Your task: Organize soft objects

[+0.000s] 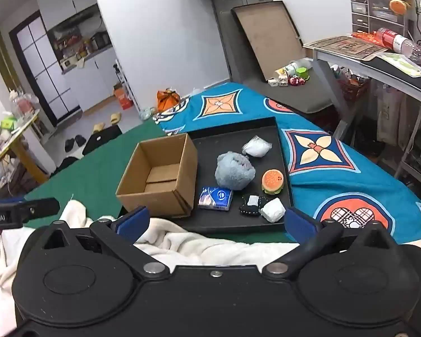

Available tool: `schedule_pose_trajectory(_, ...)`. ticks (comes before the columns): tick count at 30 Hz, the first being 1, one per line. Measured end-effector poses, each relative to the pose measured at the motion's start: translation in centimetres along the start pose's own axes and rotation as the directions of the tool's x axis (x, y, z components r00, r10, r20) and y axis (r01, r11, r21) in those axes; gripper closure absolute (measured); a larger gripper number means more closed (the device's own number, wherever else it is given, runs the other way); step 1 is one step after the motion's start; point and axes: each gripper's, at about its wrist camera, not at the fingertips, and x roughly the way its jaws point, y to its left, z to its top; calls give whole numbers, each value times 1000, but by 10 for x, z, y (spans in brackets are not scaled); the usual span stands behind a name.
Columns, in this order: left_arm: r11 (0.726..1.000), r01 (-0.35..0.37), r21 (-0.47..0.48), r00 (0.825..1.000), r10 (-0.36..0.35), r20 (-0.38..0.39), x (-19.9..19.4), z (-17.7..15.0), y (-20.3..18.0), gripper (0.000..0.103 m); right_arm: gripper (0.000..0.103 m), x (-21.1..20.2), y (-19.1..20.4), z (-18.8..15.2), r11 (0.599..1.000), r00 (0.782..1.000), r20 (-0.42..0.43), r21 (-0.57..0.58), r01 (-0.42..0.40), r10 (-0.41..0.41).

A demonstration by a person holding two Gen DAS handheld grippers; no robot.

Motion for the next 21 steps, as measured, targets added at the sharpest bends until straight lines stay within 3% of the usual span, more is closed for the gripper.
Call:
schedule_pose_trajectory(5, 1000, 22, 7, 1000, -22, -6, 3, 3, 2, 0, 0, -4, -1, 1, 1000, 1000, 27, 10, -15, 15)
schedule_pose_trajectory(7, 1000, -19, 20, 1000, 19, -1, -2, 8, -7, 0, 0, 0, 6, -3, 1000, 1000, 9, -19, 3, -3)
schedule_pose_trajectory(10, 1000, 17, 15, 1000, -17, 2, -1, 6, 0, 0, 0, 0, 9, -2, 1000, 1000, 6, -11, -9, 9)
schedule_pose_trajectory(14, 999, 14, 30, 1000, -14, 1, 2, 11, -5, 0, 0, -7, 6, 2, 1000, 1000, 3, 8, -14, 14)
schedule_pose_trajectory(21, 1000, 4, 18, 1000, -4, 7, -8, -1, -6, 0, 0, -7, 8, 0, 1000, 1000, -2, 1, 12, -12)
